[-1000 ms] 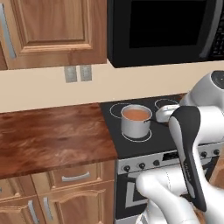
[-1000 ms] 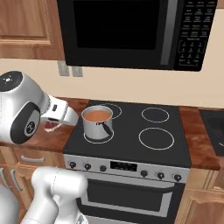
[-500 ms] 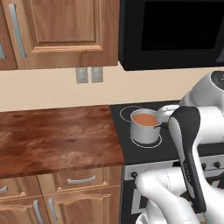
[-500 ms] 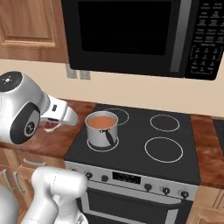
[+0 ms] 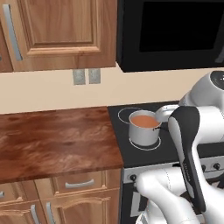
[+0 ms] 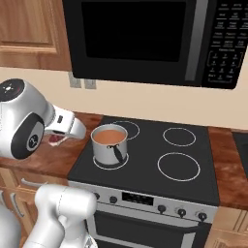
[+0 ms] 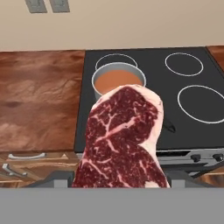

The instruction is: Retrieve the steak from the fridge and place it on the saucepan with marinade on the stove.

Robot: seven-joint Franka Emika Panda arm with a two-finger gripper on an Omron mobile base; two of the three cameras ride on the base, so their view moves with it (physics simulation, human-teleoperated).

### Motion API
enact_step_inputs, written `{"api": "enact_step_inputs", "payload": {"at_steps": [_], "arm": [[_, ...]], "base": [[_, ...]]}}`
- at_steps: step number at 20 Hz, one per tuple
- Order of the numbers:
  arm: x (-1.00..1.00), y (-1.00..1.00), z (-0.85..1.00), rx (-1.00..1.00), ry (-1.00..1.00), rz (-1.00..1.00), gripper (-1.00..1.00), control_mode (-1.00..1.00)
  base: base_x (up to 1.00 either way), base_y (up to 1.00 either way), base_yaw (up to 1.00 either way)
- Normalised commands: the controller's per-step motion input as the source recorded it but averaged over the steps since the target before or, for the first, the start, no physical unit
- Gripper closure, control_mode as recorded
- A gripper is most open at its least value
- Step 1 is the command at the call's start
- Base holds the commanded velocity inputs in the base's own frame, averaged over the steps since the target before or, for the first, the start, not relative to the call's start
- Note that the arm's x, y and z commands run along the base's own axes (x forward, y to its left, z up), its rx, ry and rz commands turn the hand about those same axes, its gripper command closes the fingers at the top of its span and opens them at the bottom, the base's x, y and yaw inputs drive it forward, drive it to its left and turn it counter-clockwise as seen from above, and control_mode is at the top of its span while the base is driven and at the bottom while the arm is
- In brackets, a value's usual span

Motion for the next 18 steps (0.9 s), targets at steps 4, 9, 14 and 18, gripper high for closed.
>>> {"api": "enact_step_inputs", "payload": {"at_steps": [4,9,14,18], "arm": [[0.0,0.0,0.0,0.0,0.0,0.0,1.0,1.0],[0.0,0.0,0.0,0.0,0.0,0.0,1.0,1.0],[0.0,0.0,0.0,0.0,0.0,0.0,1.0,1.0],[0.0,0.0,0.0,0.0,0.0,0.0,1.0,1.0]], "base": [[0.12,-0.16,-0.13],[0.37,-0.09,-0.02],[0.56,-0.03,0.0],[0.21,-0.07,0.0]]}}
